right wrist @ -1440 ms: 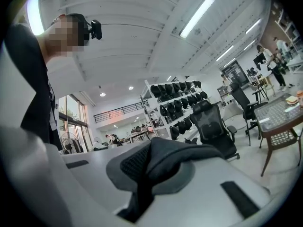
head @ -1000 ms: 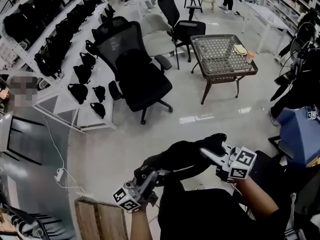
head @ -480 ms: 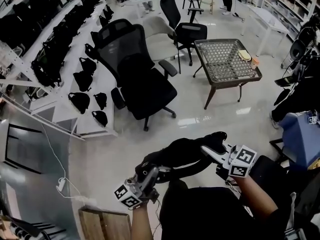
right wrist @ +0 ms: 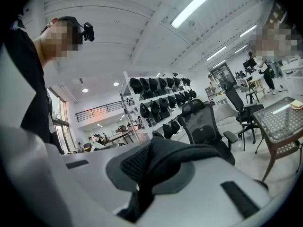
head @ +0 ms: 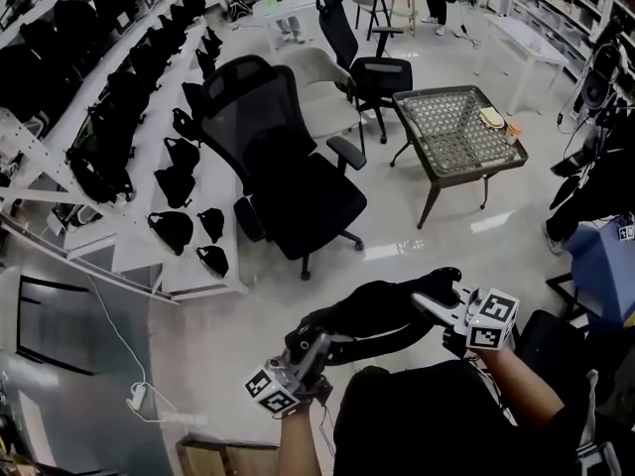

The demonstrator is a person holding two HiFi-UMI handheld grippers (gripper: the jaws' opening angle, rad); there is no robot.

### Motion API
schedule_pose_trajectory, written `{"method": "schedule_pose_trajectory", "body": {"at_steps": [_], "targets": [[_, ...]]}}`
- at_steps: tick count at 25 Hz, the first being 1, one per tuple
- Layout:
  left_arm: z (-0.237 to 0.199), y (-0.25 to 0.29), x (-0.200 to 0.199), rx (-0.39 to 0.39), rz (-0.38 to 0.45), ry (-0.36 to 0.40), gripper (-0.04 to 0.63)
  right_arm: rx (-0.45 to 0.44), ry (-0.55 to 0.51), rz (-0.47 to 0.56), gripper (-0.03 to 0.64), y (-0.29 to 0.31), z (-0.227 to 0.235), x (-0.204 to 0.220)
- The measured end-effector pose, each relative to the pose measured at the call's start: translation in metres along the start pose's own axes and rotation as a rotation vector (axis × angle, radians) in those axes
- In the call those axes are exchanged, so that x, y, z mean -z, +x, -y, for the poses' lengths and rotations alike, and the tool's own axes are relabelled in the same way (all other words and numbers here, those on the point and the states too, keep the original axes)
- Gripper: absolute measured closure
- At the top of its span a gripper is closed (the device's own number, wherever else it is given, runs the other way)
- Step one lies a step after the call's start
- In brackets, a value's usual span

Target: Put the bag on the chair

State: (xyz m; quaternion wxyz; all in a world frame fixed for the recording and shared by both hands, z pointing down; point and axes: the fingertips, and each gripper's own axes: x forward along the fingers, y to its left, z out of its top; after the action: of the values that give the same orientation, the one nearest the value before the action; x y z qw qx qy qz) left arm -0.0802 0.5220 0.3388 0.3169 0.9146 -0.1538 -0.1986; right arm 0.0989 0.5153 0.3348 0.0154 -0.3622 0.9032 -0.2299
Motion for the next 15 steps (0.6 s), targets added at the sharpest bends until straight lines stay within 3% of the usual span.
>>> {"method": "schedule_pose_trajectory", "body": {"at_steps": [9,15], "targets": [[-0.039,-0.008,-0.038,0.017,-0.03,0.034,0.572,0.023,0.034,0.038,0.601,0.05,0.014,-0.01],[-0.053,-0.011,-0.051,0.004,-0.008,0.023,0.572,0.01,0.016,0.029,0.601,0.071,0.018,-0.015]]}}
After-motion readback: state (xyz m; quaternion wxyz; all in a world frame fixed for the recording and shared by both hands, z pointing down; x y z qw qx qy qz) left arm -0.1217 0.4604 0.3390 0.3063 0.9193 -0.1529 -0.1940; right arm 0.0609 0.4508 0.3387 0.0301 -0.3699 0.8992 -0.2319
